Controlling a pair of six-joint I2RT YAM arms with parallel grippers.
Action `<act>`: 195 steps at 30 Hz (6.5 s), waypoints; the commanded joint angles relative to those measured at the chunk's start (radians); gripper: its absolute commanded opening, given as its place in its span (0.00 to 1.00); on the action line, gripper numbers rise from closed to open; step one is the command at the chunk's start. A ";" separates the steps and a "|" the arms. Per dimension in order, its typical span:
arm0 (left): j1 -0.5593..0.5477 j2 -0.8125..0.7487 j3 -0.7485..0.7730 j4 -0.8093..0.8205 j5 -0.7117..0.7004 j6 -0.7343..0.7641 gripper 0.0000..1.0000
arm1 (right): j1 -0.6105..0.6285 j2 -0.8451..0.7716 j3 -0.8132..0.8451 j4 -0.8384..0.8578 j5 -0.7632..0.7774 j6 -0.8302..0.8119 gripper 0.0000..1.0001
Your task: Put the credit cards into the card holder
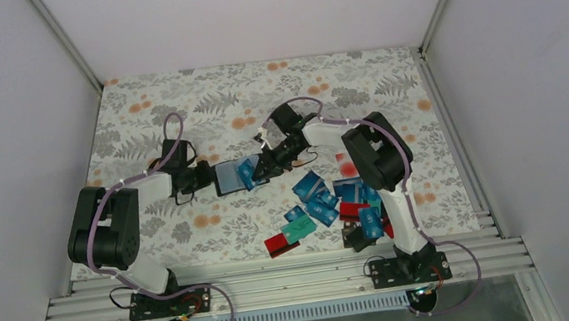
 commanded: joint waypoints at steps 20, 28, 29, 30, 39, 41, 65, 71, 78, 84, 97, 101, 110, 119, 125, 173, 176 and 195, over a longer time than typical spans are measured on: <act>0.004 0.027 -0.025 0.006 0.020 0.014 0.02 | 0.002 0.089 0.075 0.000 -0.009 0.031 0.04; 0.003 0.035 -0.032 0.012 0.027 0.014 0.02 | 0.005 0.135 0.137 -0.006 -0.023 0.037 0.04; 0.004 0.036 -0.033 0.013 0.029 0.014 0.02 | 0.006 0.141 0.142 -0.003 -0.024 0.041 0.04; 0.004 0.034 -0.037 0.014 0.031 0.013 0.02 | 0.006 0.145 0.146 0.002 -0.026 0.045 0.04; 0.003 0.019 -0.078 0.034 0.057 -0.003 0.02 | 0.018 0.157 0.143 0.060 -0.032 0.087 0.04; 0.003 0.014 -0.090 0.038 0.062 -0.007 0.02 | 0.018 0.155 0.136 0.075 -0.028 0.095 0.04; -0.002 -0.039 -0.154 0.037 0.085 -0.048 0.02 | 0.069 0.113 0.018 0.230 -0.002 0.196 0.04; -0.003 -0.039 -0.156 0.043 0.084 -0.057 0.02 | 0.093 0.096 0.009 0.221 0.011 0.201 0.06; -0.004 -0.046 -0.157 0.043 0.083 -0.061 0.03 | 0.102 0.084 0.015 0.183 0.051 0.189 0.18; -0.003 -0.056 -0.157 0.042 0.077 -0.062 0.02 | 0.103 0.064 0.011 0.147 0.093 0.176 0.31; -0.002 -0.065 -0.166 0.054 0.075 -0.062 0.02 | 0.101 -0.019 0.055 -0.044 0.265 0.032 0.59; -0.003 -0.065 -0.168 0.056 0.076 -0.063 0.02 | 0.101 -0.037 0.073 -0.088 0.302 0.000 0.64; -0.002 -0.072 -0.180 0.054 0.073 -0.064 0.02 | 0.101 -0.061 0.119 -0.156 0.386 -0.059 0.74; -0.004 -0.110 -0.183 0.018 0.041 -0.064 0.02 | 0.101 -0.057 0.165 -0.188 0.464 -0.090 0.82; -0.007 -0.144 -0.182 -0.011 0.021 -0.059 0.02 | 0.102 -0.055 0.162 -0.180 0.489 -0.094 0.82; -0.207 0.051 -0.098 0.129 0.115 -0.173 0.02 | 0.169 -0.030 0.026 0.031 0.597 0.139 0.90; -0.210 0.052 -0.092 0.128 0.118 -0.174 0.02 | 0.177 -0.045 0.031 0.029 0.600 0.139 0.90; -0.210 0.038 -0.088 0.087 0.063 -0.163 0.02 | 0.066 -0.122 0.091 -0.095 0.546 -0.055 0.92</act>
